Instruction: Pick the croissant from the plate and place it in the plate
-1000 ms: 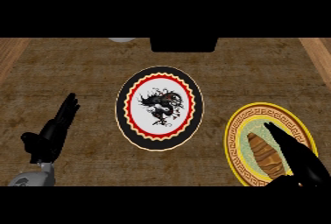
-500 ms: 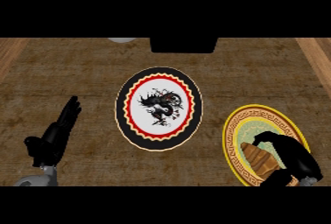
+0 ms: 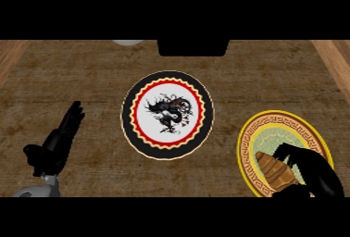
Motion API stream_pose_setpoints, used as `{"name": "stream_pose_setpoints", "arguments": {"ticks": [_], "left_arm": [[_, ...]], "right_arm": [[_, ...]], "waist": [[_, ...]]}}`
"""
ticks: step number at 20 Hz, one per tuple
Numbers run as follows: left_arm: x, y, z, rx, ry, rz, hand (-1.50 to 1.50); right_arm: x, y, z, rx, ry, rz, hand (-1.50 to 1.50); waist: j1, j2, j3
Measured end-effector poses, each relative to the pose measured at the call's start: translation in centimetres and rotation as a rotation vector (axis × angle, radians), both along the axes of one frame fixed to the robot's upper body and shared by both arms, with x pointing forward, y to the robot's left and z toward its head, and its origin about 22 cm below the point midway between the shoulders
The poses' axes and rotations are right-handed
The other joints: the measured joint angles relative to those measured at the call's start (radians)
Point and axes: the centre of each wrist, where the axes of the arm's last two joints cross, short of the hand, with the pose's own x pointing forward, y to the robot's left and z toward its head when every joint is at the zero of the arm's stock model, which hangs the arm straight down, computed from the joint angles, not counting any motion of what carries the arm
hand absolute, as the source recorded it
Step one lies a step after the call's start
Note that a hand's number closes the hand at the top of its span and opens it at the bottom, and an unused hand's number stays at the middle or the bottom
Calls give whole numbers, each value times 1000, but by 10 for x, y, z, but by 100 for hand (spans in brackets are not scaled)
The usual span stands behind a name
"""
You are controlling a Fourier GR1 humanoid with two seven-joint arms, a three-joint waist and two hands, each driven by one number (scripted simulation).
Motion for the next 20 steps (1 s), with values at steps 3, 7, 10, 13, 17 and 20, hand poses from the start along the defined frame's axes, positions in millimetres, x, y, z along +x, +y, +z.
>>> {"name": "stream_pose_setpoints", "arguments": {"ticks": [3, 7, 10, 13, 17, 20], "left_arm": [[0, 5, 2, 0, 4, 4, 0], [5, 1, 2, -6, 8, 3, 0], [2, 1, 1, -2, 7, 9, 0], [4, -1, 2, 3, 2, 10, 0], [10, -2, 8, -2, 3, 4, 0], [9, 5, 8, 3, 11, -3, 0]], "right_arm": [[-16, 9, 2, -44, -68, -70, 150], [-36, 14, 15, -64, -186, -100, 150], [-51, 24, 35, -69, -250, -85, 150], [-67, 36, 57, -72, -315, -77, 150], [-73, 51, 88, -67, -426, -75, 150], [-72, 60, 109, -65, -534, -71, 150]], "waist": [[-4, 1, 2], [-7, 4, 8], [-7, 6, 10], [-7, 6, 11], [-4, 7, 11], [-1, 7, 11]]}}
